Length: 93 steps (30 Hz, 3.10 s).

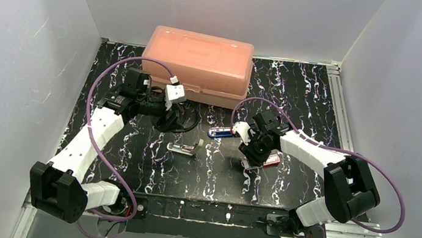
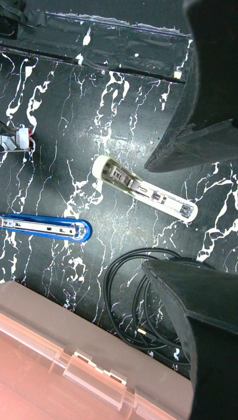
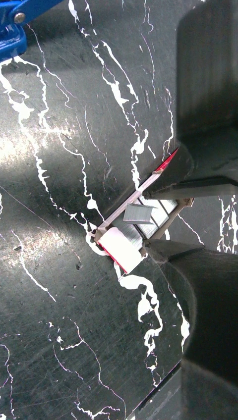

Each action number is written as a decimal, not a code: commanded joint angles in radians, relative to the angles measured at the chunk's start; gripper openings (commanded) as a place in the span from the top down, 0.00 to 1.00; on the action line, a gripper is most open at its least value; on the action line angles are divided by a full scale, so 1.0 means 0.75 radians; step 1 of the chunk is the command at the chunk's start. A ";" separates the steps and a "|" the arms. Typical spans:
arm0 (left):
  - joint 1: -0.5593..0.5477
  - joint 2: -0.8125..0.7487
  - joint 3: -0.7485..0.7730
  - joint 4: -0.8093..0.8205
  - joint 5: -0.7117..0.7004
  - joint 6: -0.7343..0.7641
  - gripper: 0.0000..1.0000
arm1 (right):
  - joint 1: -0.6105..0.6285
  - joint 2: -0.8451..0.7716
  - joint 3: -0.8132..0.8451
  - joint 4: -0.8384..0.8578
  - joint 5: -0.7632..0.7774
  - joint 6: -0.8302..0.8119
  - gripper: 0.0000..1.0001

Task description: Load the staples into the stapler

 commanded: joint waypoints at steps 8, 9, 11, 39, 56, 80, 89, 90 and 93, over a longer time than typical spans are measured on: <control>0.002 -0.043 -0.020 -0.039 0.012 0.021 0.37 | 0.016 0.020 -0.015 0.044 0.025 0.026 0.61; 0.002 -0.041 -0.020 -0.039 0.012 0.024 0.37 | 0.018 0.020 -0.015 0.048 0.030 0.029 0.62; 0.002 -0.041 -0.020 -0.038 0.014 0.023 0.37 | 0.020 0.022 -0.015 0.052 0.033 0.033 0.62; 0.002 -0.053 -0.024 -0.055 0.015 0.043 0.37 | 0.051 -0.003 -0.021 0.056 0.074 0.021 0.77; -0.054 0.003 0.055 -0.028 0.158 -0.044 0.38 | 0.049 -0.161 0.140 -0.067 -0.078 -0.104 0.84; -0.432 0.235 0.331 -0.413 0.379 0.828 0.58 | 0.031 0.097 0.556 -0.236 -1.271 -0.007 0.83; -0.486 0.268 0.289 -0.411 0.311 0.975 0.64 | 0.024 0.112 0.510 -0.110 -1.377 0.121 0.83; -0.491 0.273 0.288 -0.411 0.308 0.978 0.64 | 0.024 0.113 0.510 -0.108 -1.378 0.123 0.83; -0.511 0.290 0.292 -0.411 0.301 0.982 0.65 | 0.019 0.119 0.508 -0.106 -1.386 0.130 0.83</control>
